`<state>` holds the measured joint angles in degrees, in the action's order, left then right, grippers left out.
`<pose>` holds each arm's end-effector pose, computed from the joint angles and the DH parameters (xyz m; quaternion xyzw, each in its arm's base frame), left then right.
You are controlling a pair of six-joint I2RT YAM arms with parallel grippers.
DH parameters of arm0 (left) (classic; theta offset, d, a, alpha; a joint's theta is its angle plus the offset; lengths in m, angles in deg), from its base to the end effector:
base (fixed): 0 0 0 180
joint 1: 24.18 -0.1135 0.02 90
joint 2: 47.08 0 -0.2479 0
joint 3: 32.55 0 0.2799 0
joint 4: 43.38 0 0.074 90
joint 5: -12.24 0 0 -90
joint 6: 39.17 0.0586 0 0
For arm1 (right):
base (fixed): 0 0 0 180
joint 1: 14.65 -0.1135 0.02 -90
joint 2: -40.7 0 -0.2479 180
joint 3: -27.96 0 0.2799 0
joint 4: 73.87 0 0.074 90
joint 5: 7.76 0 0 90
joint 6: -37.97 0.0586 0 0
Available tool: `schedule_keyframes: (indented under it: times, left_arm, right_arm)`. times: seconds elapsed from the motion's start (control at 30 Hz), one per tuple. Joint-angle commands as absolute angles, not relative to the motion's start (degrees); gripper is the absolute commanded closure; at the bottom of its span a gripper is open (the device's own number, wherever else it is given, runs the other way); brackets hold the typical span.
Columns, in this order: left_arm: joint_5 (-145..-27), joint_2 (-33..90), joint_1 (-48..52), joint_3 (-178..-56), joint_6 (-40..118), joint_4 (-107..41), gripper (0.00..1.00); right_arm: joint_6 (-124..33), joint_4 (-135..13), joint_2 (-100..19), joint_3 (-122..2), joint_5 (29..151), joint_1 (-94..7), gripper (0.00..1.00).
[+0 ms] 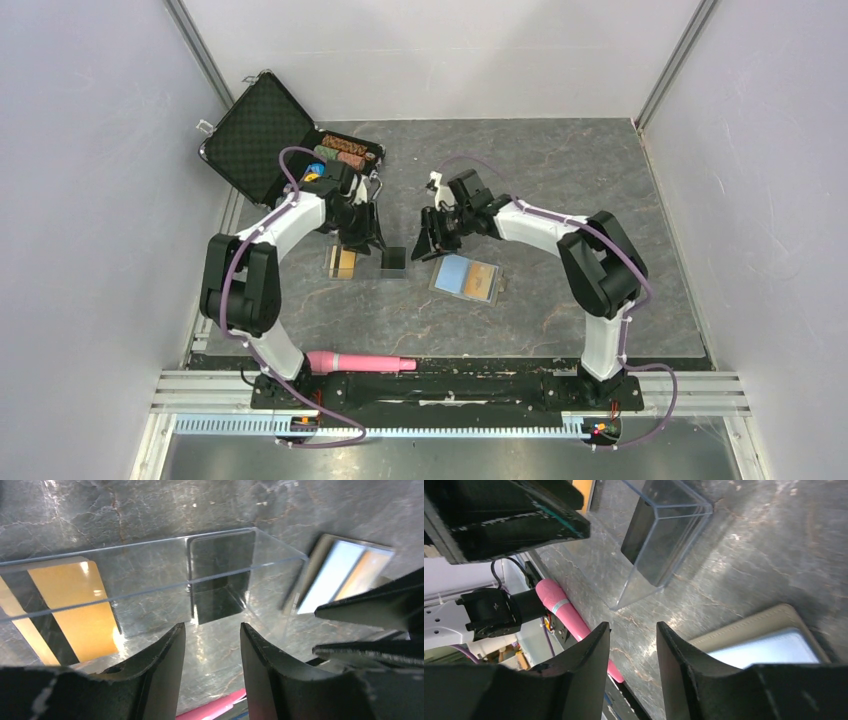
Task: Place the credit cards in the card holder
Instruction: Pick up the credit card from the storage box.
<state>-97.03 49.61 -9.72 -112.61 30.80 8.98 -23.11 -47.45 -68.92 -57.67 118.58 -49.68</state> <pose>0.3471 -0.1095 0.1589 -0.0166 0.9697 -0.2105 0.1229 0.3373 0.2788 0.1398 -0.1531 0.8871 0.4193 0.1176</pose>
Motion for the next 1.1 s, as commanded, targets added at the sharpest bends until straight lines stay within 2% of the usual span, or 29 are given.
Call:
schedule_keyframes:
  times: [0.0,0.13,0.23,0.43,0.63,1.07]
  left_arm:
    - [-91.96,53.11,-7.57,-114.77,35.14,11.18,0.5]
    - [-89.78,56.06,-6.01,-114.9,34.72,10.37,0.5]
    - [-90.06,57.47,-5.6,-114.87,34.03,9.01,0.51]
    - [-92.16,60.29,-4.02,-116.36,34.24,8.37,0.74]
    - [-91.28,59.66,-2.32,-117.0,33.87,8.68,0.93]
    - [-86.52,58.61,0.85,-122.45,35.56,14.38,0.98]
  right_arm:
    - [-18.87,-51.41,-71.88,-60.68,121.88,-51.94,0.57]
    - [-18.21,-51.39,-74.08,-61.92,121.97,-52.74,0.59]
    - [-17.95,-51.23,-75.34,-62.37,121.9,-52.97,0.67]
    - [-18.07,-50.88,-76.54,-62.9,121.9,-52.95,0.78]
    - [-18.02,-50.66,-76.63,-62.99,121.95,-52.97,0.83]
    - [-19.06,-49.94,-75.89,-62.04,122.14,-52.97,0.84]
